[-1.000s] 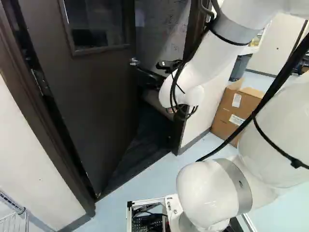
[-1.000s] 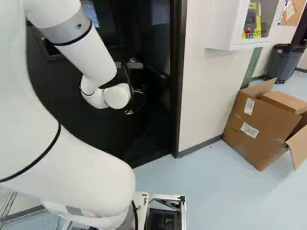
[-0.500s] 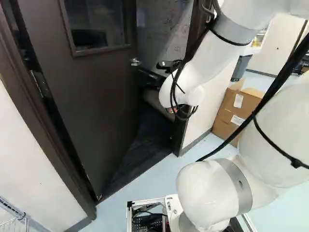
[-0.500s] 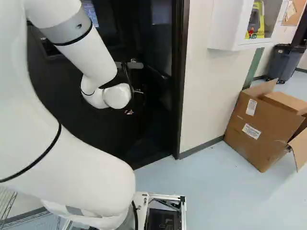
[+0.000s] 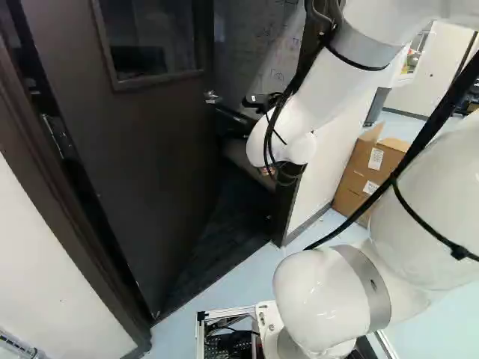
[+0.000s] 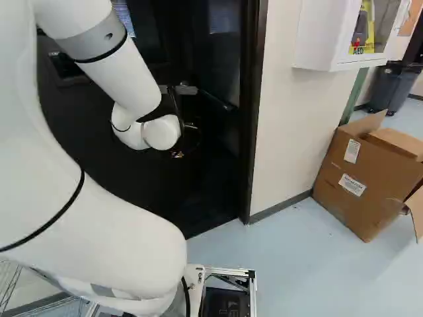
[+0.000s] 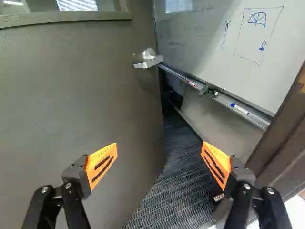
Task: Open the door and move inside
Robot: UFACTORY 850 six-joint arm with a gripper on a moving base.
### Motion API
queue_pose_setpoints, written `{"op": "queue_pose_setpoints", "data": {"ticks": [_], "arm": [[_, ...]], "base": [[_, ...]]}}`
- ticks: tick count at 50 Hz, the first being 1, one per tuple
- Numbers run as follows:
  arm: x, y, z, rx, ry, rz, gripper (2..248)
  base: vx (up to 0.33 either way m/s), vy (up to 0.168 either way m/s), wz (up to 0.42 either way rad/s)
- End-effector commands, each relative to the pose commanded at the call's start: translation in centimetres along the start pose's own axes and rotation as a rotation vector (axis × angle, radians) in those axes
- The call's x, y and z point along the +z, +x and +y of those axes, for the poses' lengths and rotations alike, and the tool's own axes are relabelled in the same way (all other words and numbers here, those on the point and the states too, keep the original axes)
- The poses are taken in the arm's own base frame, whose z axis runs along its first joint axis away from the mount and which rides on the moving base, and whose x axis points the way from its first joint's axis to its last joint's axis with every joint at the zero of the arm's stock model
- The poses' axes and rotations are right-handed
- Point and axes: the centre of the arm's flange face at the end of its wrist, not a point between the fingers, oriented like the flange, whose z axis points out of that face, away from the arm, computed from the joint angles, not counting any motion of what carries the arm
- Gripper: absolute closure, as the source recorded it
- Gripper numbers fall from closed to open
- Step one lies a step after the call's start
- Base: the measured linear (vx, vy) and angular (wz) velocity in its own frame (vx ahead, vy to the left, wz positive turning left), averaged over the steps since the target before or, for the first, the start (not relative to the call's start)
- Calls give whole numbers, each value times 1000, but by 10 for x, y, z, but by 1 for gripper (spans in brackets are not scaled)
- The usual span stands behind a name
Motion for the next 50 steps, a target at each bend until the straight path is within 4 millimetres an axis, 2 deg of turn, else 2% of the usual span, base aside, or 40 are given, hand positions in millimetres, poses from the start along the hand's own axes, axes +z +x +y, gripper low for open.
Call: {"op": "queue_pose_setpoints", "data": {"ticks": [50], "arm": [[0,0,0,0,0,0,3]], "base": [[108,50,-16]]}}
